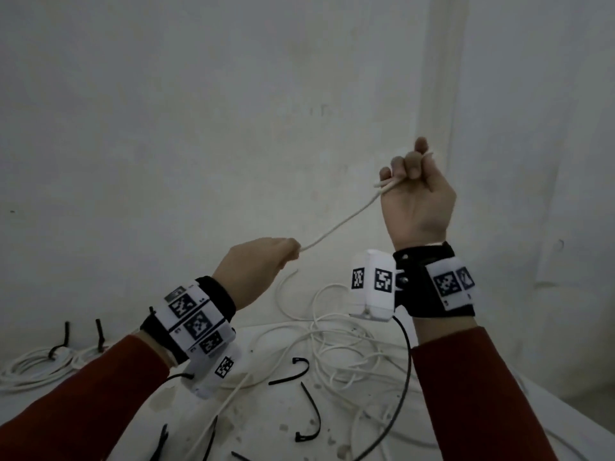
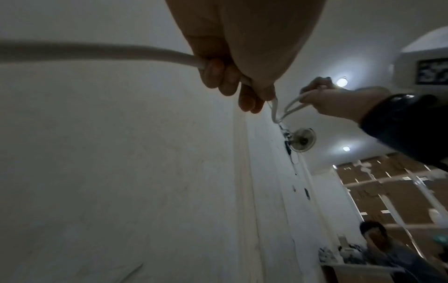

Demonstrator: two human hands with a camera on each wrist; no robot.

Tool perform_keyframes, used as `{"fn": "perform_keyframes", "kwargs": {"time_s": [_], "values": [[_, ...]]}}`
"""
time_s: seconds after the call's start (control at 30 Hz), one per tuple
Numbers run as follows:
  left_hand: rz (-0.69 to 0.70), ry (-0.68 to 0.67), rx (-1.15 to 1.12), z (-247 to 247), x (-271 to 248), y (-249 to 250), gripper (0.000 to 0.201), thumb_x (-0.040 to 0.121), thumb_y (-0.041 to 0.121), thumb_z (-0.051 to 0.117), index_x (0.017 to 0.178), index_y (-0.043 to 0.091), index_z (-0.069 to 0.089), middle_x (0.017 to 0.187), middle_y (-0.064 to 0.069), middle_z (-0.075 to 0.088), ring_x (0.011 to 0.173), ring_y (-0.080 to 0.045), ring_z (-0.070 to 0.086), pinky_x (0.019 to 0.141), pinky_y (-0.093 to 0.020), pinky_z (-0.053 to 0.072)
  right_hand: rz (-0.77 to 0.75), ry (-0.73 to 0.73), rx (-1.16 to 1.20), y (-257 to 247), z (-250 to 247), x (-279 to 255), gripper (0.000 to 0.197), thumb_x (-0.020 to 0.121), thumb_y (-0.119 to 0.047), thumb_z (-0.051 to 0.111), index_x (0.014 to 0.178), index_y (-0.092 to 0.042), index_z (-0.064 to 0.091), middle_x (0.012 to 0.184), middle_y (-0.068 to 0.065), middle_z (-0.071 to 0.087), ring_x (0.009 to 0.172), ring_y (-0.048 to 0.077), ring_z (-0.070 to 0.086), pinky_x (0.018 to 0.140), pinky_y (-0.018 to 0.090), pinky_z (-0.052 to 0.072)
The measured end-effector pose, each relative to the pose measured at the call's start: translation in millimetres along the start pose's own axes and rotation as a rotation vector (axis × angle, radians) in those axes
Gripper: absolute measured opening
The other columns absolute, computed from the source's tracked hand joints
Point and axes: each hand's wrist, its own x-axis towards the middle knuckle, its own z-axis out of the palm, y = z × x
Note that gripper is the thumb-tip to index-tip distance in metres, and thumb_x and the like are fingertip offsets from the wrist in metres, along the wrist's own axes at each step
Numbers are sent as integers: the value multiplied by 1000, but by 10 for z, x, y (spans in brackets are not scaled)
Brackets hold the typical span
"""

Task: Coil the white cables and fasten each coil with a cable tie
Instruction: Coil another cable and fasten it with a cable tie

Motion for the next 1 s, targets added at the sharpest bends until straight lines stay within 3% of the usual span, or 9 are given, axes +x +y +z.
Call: {"fn": "perform_keyframes", "kwargs": {"time_s": [0.1, 0.23, 0.33, 0.43, 0.53, 0.63, 0.8, 0.9, 1.0], "values": [[184, 22, 98, -18, 68, 126, 19, 83, 20, 38, 84, 18, 57, 65, 6, 59, 51, -15, 54, 35, -22, 38, -4, -42, -312, 151, -84, 25, 10, 99, -6, 36, 98, -5, 47, 62, 0, 48, 55, 16, 48, 61, 24, 43], [231, 29, 99, -121, 153, 195, 28, 86, 22, 37, 83, 13, 64, 66, 4, 61, 54, -18, 54, 39, -22, 36, 47, -272, -1077, 325, -246, -110, 19, 101, 1, 35, 91, -11, 45, 66, 7, 51, 51, 14, 49, 52, 20, 41], [208, 7, 183, -187, 182, 95, 26, 88, 22, 40, 85, 13, 65, 69, 1, 63, 57, -21, 55, 43, -22, 32, 160, -538, -1506, 317, -346, -255, 16, 100, -6, 40, 92, -17, 48, 67, -1, 58, 54, 15, 52, 57, 31, 45], [183, -26, 269, -201, 186, -60, 5, 83, 12, 64, 87, 15, 63, 72, 1, 63, 59, -23, 54, 44, -24, 29, 267, -724, -1731, 292, -379, -368, 12, 101, -18, 41, 96, -19, 51, 71, -3, 60, 64, 13, 56, 67, 41, 49], [171, -33, 304, -229, 184, -109, 17, 78, 11, 75, 88, 18, 63, 71, 1, 61, 60, -23, 54, 45, -24, 26, 284, -742, -1716, 320, -378, -462, 30, 100, -39, 33, 92, -19, 54, 73, -7, 59, 67, 17, 53, 71, 50, 47], [170, 5, 284, -298, 234, -102, 7, 86, 23, 61, 92, 20, 64, 71, 0, 58, 60, -23, 55, 46, -24, 26, 241, -741, -1746, 325, -344, -524, 60, 87, -65, 18, 83, -21, 59, 60, -20, 56, 58, 1, 50, 62, 29, 38], [189, 24, 193, -359, 293, -79, 32, 92, 37, 43, 96, 19, 70, 70, 0, 60, 59, -23, 58, 44, -25, 36, 419, -715, -1565, 328, -272, -549, 61, 101, -48, 25, 56, -16, 51, 44, -11, 44, 41, 6, 36, 52, 20, 31], [197, 73, 98, -336, 304, -97, 33, 92, 34, 42, 110, 24, 68, 71, 0, 62, 61, -23, 59, 45, -28, 44, 622, -580, -1145, 284, -274, -529, 60, 100, -47, 34, 48, -17, 43, 40, -7, 31, 36, 10, 22, 40, 20, 19], [89, 134, 8, -324, 331, -143, 41, 91, 19, 39, 129, 33, 47, 73, 8, 56, 71, -14, 61, 53, -33, 51, 728, -432, -709, 202, -258, -496, 57, 95, -46, 32, 45, -20, 41, 36, -9, 21, 33, 10, 11, 41, 23, 11]]}}
